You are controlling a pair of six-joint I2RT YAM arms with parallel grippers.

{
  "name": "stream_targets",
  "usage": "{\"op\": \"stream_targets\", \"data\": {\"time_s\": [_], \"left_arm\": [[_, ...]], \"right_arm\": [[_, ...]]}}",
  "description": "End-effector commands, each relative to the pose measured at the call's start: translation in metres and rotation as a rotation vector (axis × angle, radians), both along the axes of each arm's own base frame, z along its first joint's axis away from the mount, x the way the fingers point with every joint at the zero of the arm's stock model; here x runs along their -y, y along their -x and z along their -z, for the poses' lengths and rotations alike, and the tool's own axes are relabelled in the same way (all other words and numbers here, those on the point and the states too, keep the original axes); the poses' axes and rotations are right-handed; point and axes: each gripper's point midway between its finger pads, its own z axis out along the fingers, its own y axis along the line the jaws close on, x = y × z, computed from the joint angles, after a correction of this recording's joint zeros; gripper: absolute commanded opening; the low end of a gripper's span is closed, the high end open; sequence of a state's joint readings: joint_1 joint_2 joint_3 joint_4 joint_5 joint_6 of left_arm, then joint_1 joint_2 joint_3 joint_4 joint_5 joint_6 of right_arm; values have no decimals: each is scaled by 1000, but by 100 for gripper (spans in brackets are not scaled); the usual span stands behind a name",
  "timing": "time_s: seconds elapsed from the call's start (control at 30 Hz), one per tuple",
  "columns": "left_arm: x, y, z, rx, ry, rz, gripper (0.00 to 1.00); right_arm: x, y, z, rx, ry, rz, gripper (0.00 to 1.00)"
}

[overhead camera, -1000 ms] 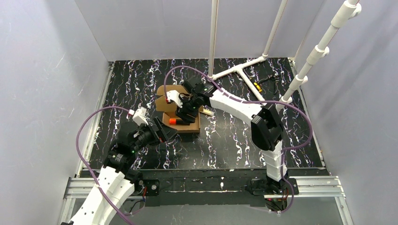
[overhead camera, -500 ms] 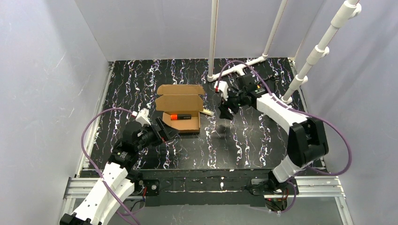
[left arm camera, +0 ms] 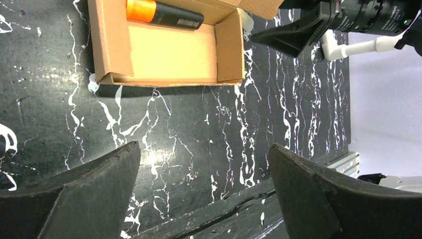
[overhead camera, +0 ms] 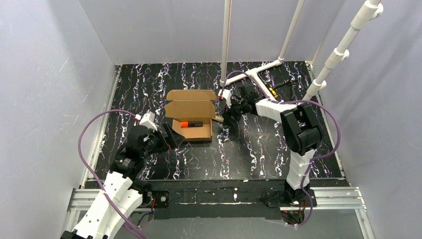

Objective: Fold the paper box

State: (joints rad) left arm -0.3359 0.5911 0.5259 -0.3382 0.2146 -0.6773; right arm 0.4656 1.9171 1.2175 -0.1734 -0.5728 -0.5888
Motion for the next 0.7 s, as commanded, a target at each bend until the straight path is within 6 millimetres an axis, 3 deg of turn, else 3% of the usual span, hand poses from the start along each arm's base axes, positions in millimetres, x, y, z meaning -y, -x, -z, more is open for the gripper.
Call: {"op": "stream_targets", "data": {"time_s": [0.0, 0.2, 0.43, 0.53, 0.67], "left_arm": [[-7, 2, 4, -11, -50, -14, 99], [-6, 2, 5, -21, -43, -9, 99], [-6, 3, 6, -21, -38, -17, 99], [-7, 4, 5, -19, -33, -19, 99], [-7, 6, 4, -12, -30, -20, 99]], "right_arm": [[-25, -26, -19, 87, -101, 5, 73], [-33, -31, -6, 136, -87, 19, 68], [-30, -19, 12, 149, -51, -12, 57], [-22, -16, 18, 160, -17, -9, 46], [-14, -12, 12, 163, -8, 12, 30]]}}
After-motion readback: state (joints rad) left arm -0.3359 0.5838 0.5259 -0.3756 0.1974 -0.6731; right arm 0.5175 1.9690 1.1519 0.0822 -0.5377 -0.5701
